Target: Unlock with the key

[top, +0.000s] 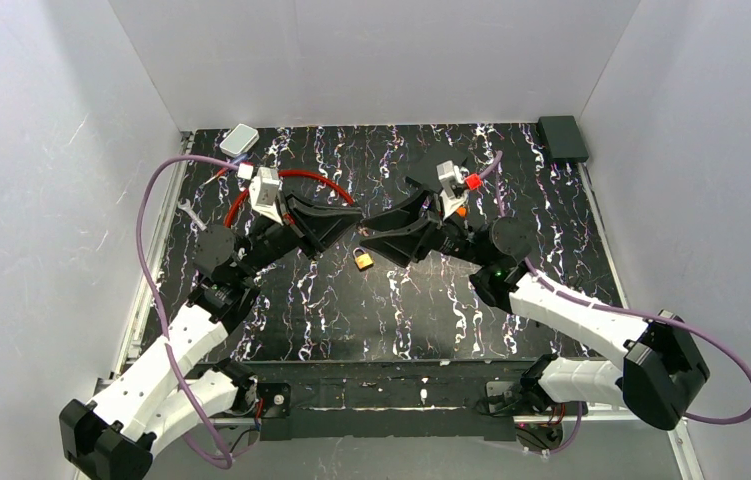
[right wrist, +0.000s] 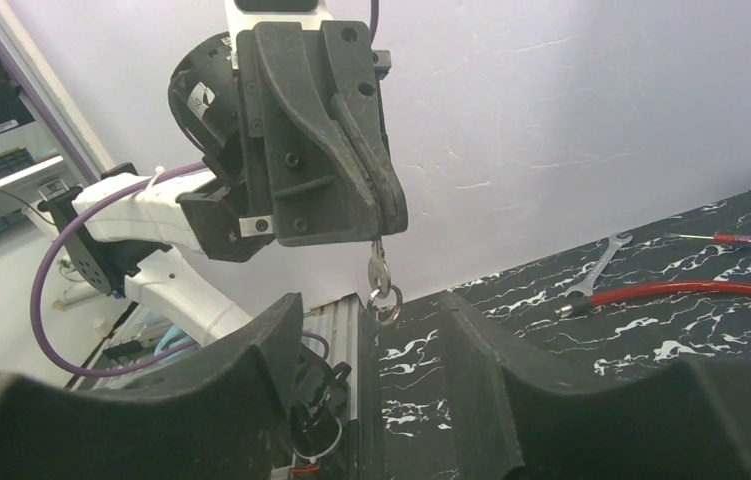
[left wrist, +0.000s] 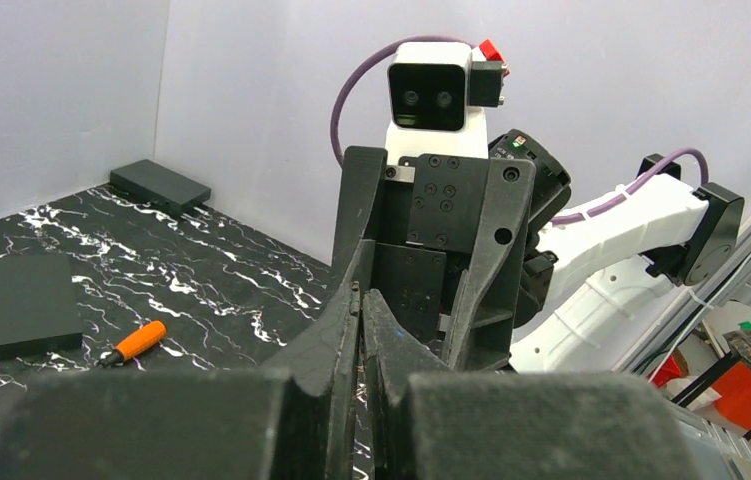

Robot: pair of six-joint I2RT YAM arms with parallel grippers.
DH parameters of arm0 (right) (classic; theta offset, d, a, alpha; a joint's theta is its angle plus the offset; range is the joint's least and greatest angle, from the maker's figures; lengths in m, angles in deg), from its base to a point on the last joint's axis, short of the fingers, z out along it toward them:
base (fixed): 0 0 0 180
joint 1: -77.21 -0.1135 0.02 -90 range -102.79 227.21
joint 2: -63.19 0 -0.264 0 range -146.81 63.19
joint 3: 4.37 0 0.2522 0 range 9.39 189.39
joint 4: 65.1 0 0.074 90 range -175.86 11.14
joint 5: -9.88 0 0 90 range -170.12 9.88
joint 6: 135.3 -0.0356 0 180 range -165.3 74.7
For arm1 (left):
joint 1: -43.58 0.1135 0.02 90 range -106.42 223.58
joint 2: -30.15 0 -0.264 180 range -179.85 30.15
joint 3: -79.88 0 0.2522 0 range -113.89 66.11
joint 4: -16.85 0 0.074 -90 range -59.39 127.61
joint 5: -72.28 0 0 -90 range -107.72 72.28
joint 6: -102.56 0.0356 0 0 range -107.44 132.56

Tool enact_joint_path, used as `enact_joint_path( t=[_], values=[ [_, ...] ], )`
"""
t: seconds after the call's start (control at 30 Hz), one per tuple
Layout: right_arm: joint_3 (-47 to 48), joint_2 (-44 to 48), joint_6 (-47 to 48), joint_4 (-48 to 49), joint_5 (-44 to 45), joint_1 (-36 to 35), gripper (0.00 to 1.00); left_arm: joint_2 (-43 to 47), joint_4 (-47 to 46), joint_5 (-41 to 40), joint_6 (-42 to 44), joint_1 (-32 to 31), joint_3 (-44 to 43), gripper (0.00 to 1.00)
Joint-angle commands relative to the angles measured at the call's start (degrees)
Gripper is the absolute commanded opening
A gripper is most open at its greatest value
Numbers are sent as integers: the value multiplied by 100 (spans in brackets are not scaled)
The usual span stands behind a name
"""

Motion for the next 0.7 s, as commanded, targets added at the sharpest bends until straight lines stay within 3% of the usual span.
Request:
enact_joint_path(
  t=[0.0,0.67],
  values=[
    [319,-88,-166,522,15,1,56,-16,-323,-152,-10,-61,79,0],
    [456,-317,-296,523,-37,-8,24,-17,-472,-315,-40,-71,210,0]
  ],
)
